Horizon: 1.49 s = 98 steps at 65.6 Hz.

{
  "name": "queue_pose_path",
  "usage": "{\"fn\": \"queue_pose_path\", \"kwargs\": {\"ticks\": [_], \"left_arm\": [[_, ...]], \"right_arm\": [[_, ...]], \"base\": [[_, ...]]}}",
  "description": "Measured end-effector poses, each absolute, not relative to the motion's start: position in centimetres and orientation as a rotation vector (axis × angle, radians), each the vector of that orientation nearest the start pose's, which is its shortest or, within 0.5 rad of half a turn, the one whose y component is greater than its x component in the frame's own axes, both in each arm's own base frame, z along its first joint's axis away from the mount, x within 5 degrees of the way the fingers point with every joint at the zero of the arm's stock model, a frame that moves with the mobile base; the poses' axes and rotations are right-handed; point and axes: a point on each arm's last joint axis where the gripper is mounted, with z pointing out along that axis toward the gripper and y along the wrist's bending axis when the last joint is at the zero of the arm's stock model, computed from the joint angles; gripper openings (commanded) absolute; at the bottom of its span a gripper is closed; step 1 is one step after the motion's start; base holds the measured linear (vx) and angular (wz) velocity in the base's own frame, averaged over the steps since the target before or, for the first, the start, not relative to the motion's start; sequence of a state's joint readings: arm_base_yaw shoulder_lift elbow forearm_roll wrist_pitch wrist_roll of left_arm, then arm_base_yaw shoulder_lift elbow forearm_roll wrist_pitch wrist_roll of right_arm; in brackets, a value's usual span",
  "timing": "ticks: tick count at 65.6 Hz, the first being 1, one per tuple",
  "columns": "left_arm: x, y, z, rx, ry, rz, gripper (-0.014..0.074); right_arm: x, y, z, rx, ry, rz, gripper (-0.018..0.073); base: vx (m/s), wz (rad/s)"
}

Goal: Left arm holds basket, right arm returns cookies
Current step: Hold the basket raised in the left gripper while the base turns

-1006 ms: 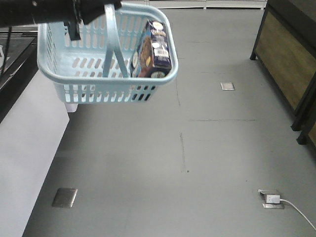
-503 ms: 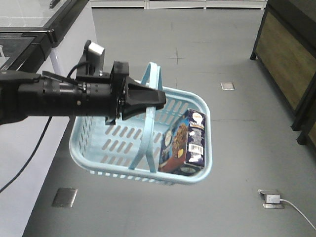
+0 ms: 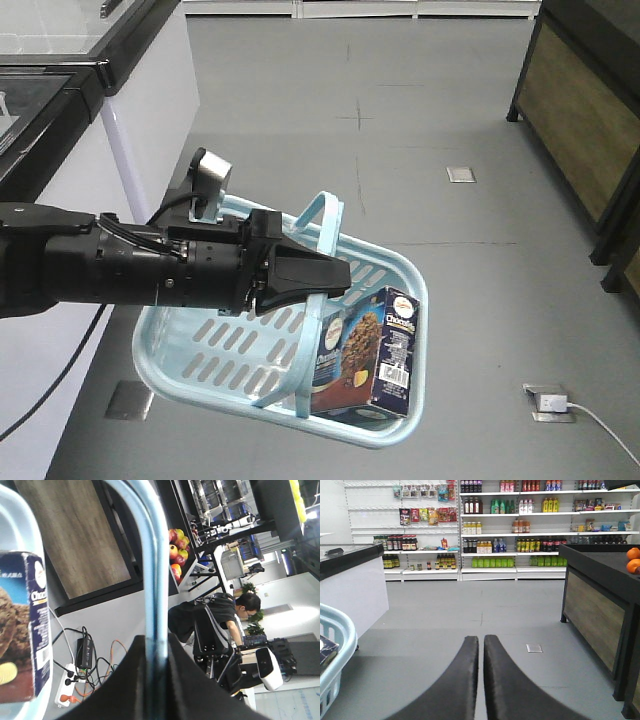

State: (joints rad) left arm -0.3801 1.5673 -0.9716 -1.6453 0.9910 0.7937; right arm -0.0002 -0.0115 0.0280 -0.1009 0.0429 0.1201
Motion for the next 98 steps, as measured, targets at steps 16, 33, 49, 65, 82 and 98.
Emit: {"fn": "queue_pose_path", "kwargs": {"ticks": [16,33,49,65,82,98], "left_arm": [[26.2,-18.8,28.4,0.186,2.223,-1.760,-0.0004],[25.5,-19.4,28.5,0.234,2.225,-1.798,-0.0004],[24.9,-20.1,28.6,0.281,2.229,-1.831,-0.0003],[24.9,-20.1,28.6,0.281,2.228,-1.826,-0.0003],[24.9,-20.1,28.6,0.280,2.228,-1.825,-0.0003],[24.9,-20.1,28.6,0.280,2.228,-1.825,-0.0003]], "right_arm": [[5.7,0.0,20.0,0.019,1.543,0.012,-0.0006],[5.7,0.0,20.0,0.019,1.543,0.012,-0.0006],[5.7,0.0,20.0,0.019,1.543,0.012,-0.0006],[5.7,0.0,20.0,0.019,1.543,0.012,-0.0006],[5.7,0.0,20.0,0.019,1.543,0.012,-0.0006],[5.7,0.0,20.0,0.019,1.543,0.012,-0.0006]], "base": [[0.00,0.00],[0.00,0.00],[0.00,0.00],[0.00,0.00],[0.00,0.00],[0.00,0.00]]}}
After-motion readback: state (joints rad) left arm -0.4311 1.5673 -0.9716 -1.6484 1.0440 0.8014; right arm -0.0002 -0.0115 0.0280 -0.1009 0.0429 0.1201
